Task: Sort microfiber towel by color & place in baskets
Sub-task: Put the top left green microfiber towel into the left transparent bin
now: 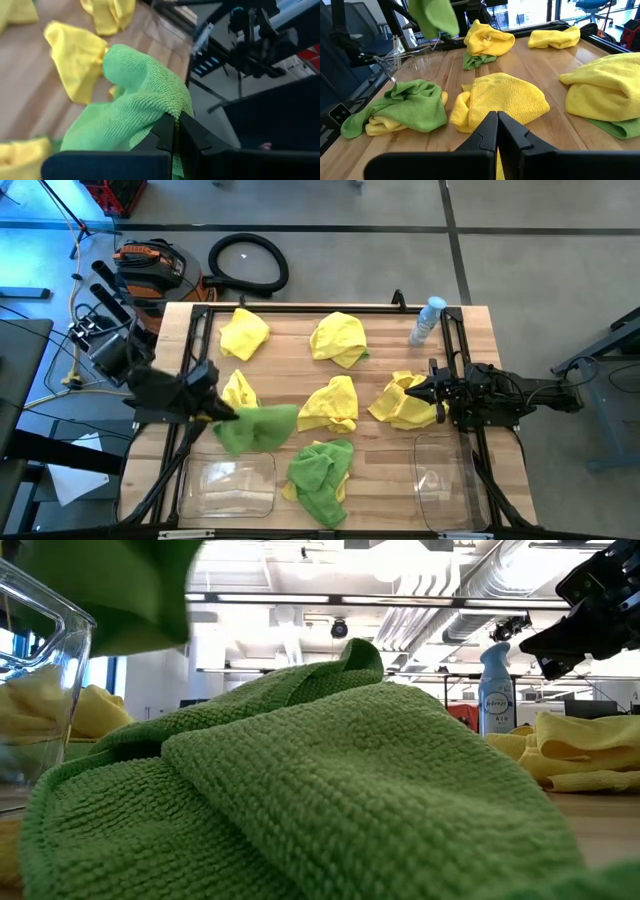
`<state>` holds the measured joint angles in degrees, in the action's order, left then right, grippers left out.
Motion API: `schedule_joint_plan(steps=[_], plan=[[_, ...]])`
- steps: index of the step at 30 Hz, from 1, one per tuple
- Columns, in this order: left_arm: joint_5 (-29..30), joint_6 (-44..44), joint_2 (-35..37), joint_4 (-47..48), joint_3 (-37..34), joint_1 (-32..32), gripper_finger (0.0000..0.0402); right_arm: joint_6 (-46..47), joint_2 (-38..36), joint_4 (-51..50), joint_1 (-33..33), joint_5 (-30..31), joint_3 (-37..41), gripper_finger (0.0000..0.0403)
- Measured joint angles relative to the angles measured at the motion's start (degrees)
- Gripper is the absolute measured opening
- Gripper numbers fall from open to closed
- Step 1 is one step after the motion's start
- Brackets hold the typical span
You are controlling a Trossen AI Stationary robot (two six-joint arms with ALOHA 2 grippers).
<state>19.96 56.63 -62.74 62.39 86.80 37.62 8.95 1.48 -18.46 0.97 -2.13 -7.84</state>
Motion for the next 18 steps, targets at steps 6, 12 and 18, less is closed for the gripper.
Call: schedule_joint_plan(steps=[6,12,18], plan=[[1.6,10.3,-4.4,1.1,2.7,8.5,0.0000,0.0,0.0,0.0,0.0,0.0,0.0,0.0000],[3.5,22.1,-12.2,6.4,10.4,15.4,0.0000,0.0,0.0,0.0,0.0,0.0,0.0,0.0000],[3.3,33.9,-19.4,11.5,15.8,18.4,0.0000,0.0,0.0,0.0,0.0,0.0,0.0,0.0000]])
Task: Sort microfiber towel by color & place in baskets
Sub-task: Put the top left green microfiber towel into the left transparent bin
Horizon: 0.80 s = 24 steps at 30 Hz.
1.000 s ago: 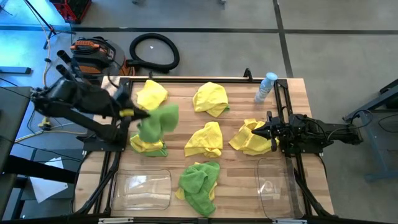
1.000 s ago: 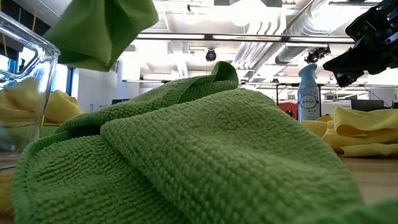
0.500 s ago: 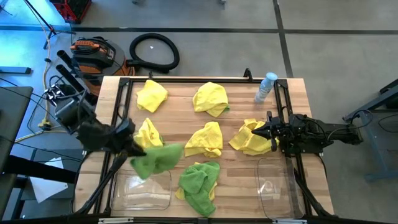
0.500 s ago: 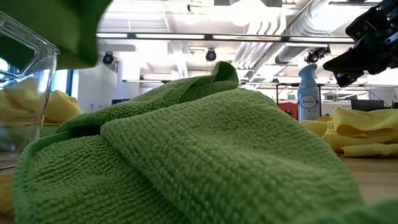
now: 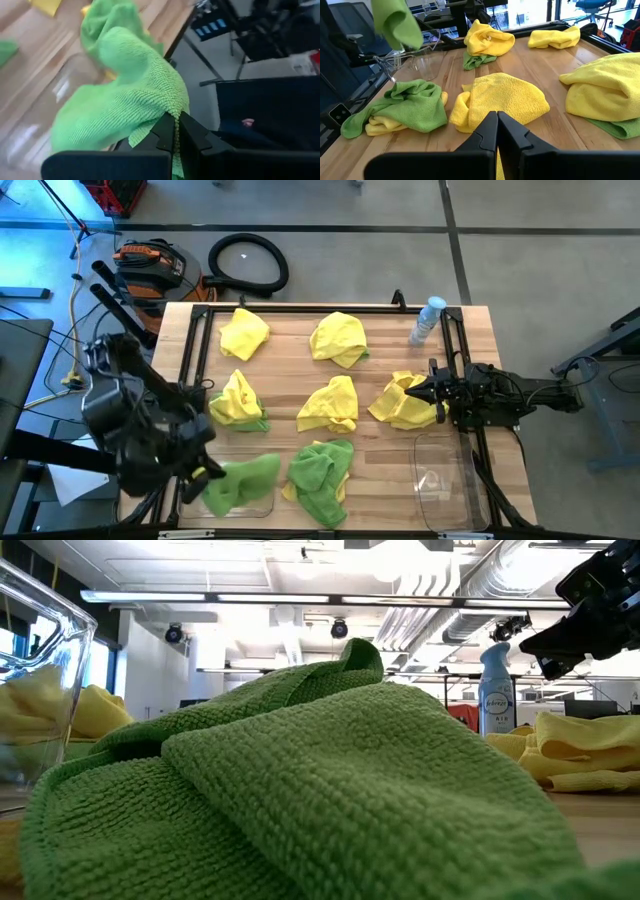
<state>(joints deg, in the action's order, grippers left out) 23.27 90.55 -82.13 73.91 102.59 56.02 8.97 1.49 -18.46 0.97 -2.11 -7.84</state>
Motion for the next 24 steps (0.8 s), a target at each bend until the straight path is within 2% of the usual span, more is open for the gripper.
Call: schedule_joint_plan(steps=[4,11,15,19,21,24], plan=[[-0.7,8.2,-2.7,5.1,0.0,1.0,0.0000,0.0,0.0,0.0,0.0,0.0,0.0,0.0000],[-9.2,19.4,-5.6,14.9,-2.0,2.4,0.0000,0.0,0.0,0.0,0.0,0.0,0.0,0.0000],[-14.0,23.2,-5.6,14.0,-5.3,2.8,0.0000,0.0,0.0,0.0,0.0,0.0,0.0,0.0000],[-17.0,23.1,-5.6,9.5,-9.2,3.0,0.0000,0.0,0.0,0.0,0.0,0.0,0.0,0.0000],[-16.9,20.4,-5.6,5.1,-11.1,2.8,0.0000,0.0,0.0,-0.1,0.0,0.0,0.0,0.0000],[-13.5,15.3,-5.6,-0.5,-13.0,2.4,0.0000,0.0,0.0,-0.1,0.0,0.0,0.0,0.0000]])
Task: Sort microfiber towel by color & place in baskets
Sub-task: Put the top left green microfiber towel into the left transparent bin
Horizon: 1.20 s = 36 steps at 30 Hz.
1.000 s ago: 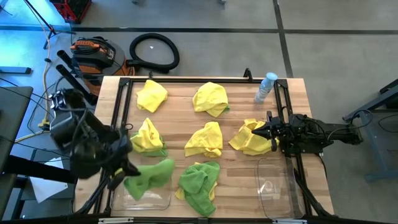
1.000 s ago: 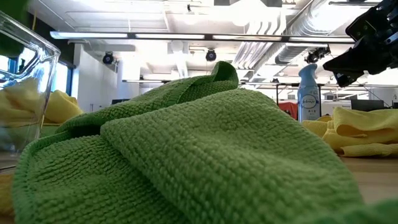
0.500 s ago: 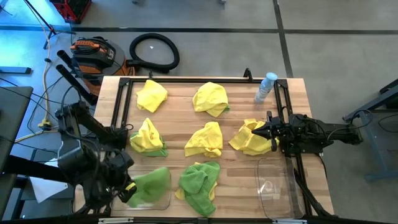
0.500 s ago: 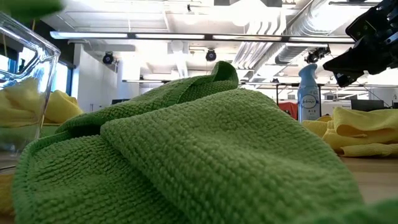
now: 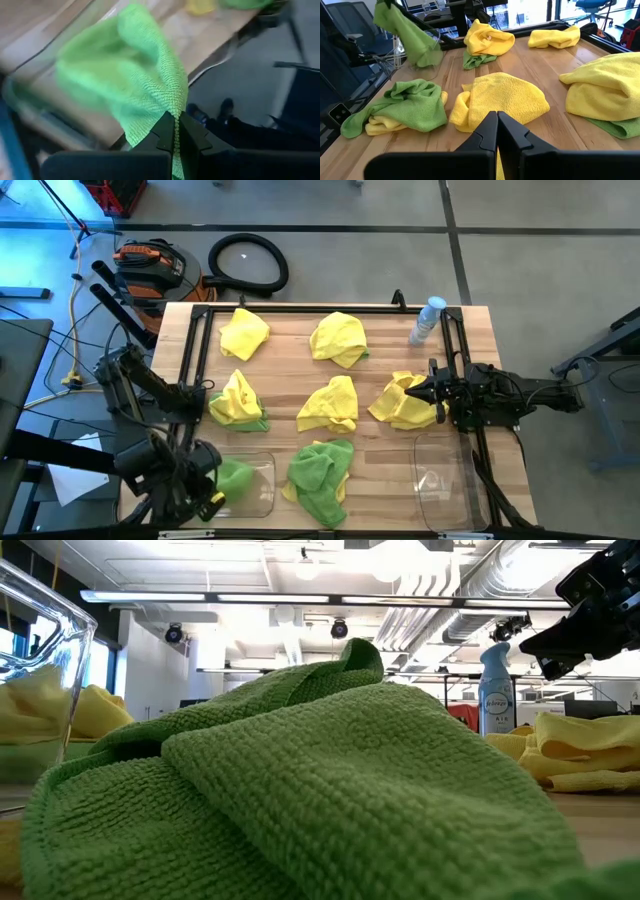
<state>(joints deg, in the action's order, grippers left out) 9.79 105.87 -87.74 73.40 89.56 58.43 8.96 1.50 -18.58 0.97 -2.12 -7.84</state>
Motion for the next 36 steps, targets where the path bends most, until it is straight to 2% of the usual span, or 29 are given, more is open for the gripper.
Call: schedule_joint_plan(steps=[2,4,8,10,18,25,32,36], plan=[[2.0,-1.6,0.0,-2.1,-0.6,-0.3,0.0000,0.0,0.0,0.0,0.0,0.0,0.0,0.0000],[2.1,-1.2,0.0,0.0,-0.7,-0.3,0.0000,0.0,0.0,0.0,0.0,0.0,0.0,0.0000],[-5.1,5.1,-0.6,11.2,-1.0,-0.2,0.0000,0.0,0.0,-0.1,0.0,0.0,0.0,0.0000],[-8.2,6.5,-0.5,12.9,-2.7,-0.2,0.0000,0.0,0.0,0.0,0.0,0.0,0.0,0.0000],[-9.7,2.5,-0.5,-1.2,-14.3,-1.2,0.0000,0.0,0.0,-0.1,0.0,0.0,0.0,0.0000],[-9.8,-1.2,-0.5,-6.8,-23.6,-1.2,0.0000,0.0,0.0,-0.1,0.0,0.0,0.0,0.0000],[-10.9,-14.4,-0.5,-17.8,-30.0,-1.1,0.0000,0.0,0.0,-0.1,0.0,0.0,0.0,0.0000],[-11.1,-19.4,-0.6,-19.6,-32.7,-1.2,0.0000,0.0,0.0,-0.1,0.0,0.0,0.0,0.0000]])
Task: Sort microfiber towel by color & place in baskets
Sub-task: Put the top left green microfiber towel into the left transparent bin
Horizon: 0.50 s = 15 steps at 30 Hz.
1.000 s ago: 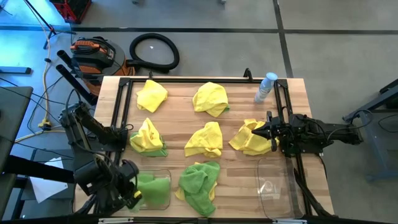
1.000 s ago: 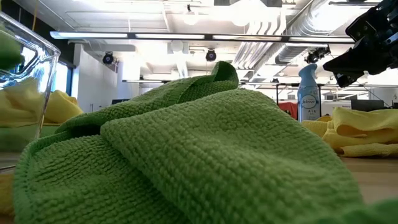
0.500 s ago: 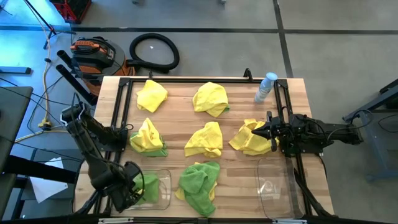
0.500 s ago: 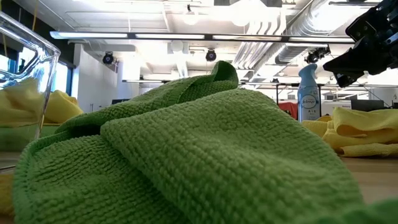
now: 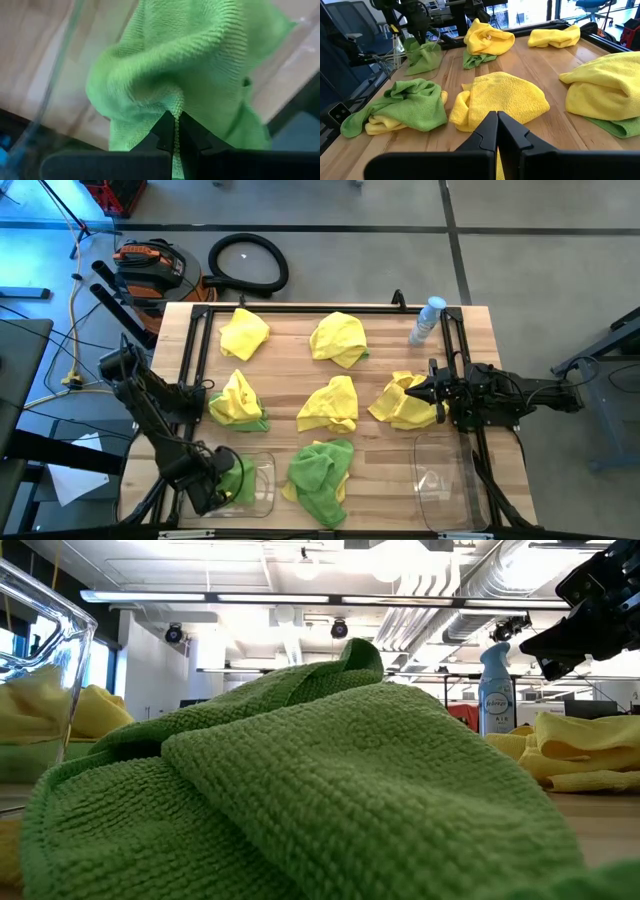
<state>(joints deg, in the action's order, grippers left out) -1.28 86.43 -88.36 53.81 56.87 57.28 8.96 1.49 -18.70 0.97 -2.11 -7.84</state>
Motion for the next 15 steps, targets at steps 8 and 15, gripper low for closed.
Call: schedule_joint_plan(steps=[8,15], plan=[[-0.2,-2.7,0.0,0.2,-0.6,0.0,0.0000,0.0,0.0,0.0,0.0,0.0,0.0,0.0000],[-0.2,-3.1,0.0,-0.9,-0.6,0.0,0.0016,0.0,0.0,0.0,0.0,0.0,0.0,0.0000]])
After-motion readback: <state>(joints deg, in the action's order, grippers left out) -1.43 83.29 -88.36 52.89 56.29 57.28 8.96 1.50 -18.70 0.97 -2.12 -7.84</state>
